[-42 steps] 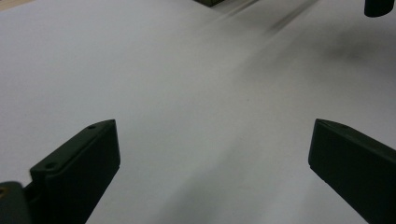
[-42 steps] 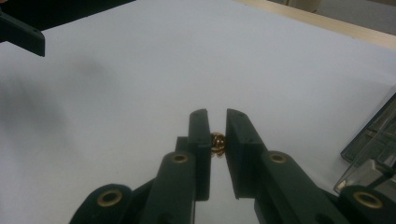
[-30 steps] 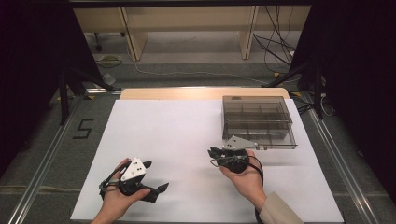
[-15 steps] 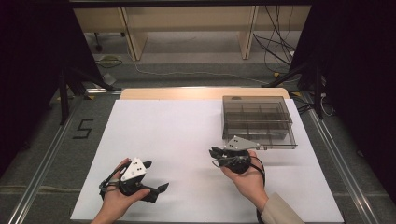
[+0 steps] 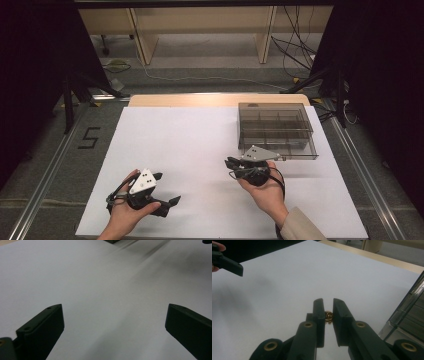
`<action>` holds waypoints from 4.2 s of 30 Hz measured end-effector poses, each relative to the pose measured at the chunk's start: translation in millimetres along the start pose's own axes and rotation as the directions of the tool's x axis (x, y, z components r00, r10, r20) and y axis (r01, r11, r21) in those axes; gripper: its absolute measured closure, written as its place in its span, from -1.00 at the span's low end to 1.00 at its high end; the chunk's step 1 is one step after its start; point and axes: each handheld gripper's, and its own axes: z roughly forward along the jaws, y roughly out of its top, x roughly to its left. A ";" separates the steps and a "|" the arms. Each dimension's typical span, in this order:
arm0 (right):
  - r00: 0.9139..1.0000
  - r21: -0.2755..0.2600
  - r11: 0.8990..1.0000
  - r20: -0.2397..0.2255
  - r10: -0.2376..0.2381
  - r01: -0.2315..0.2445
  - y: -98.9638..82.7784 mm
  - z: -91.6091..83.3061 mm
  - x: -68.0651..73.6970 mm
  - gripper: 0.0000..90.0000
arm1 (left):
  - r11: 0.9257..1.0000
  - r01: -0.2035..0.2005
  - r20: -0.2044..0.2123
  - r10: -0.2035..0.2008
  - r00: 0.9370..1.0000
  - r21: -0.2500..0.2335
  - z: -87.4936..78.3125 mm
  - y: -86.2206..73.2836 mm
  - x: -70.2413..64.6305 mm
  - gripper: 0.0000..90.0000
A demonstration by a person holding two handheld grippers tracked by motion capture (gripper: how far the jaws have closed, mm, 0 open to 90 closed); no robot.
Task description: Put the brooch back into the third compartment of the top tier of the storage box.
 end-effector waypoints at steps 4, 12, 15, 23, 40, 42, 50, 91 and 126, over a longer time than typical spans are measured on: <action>1.000 0.000 1.000 -0.001 0.000 0.000 -0.4 -0.1 -0.4 0.80 | 1.000 0.000 -0.001 0.000 1.000 -0.001 -0.1 0.0 0.0 -0.95; 1.000 -0.001 1.000 0.001 -0.004 0.004 0.0 -0.8 -0.2 0.80 | 1.000 0.001 -0.001 -0.001 1.000 0.000 0.0 0.1 0.1 -0.95; 1.000 -0.002 1.000 0.001 -0.005 0.005 0.4 -1.3 -0.3 0.80 | 1.000 0.002 0.000 -0.002 1.000 0.001 0.1 0.0 0.0 -0.95; 1.000 -0.009 1.000 0.003 -0.002 0.002 1.6 -3.0 -0.5 0.80 | 1.000 0.002 0.000 -0.002 1.000 0.000 0.2 0.1 0.0 -0.95; 1.000 -0.031 0.999 0.017 0.008 -0.007 2.5 -11.0 -3.8 0.80 | 1.000 0.004 -0.001 -0.004 1.000 -0.003 0.2 0.1 0.1 -0.95; 1.000 -0.033 0.999 0.017 0.008 -0.008 2.6 -11.5 -4.0 0.80 | 1.000 0.003 -0.001 -0.003 1.000 -0.004 0.2 0.1 0.0 -0.95; 1.000 -0.041 0.999 0.019 0.013 -0.012 3.1 -13.6 -4.5 0.80 | 1.000 0.005 -0.001 -0.005 1.000 -0.006 0.0 0.1 -0.1 -0.95; 0.998 -0.073 0.997 0.042 0.039 -0.036 2.9 -28.0 -11.8 0.80 | 1.000 0.007 -0.008 -0.007 1.000 -0.016 -1.1 0.5 0.1 -0.95; 0.997 -0.099 0.993 0.053 0.064 -0.059 1.3 -40.5 -19.9 0.80 | 1.000 0.008 -0.010 -0.008 1.000 -0.017 -1.0 0.4 0.3 -0.95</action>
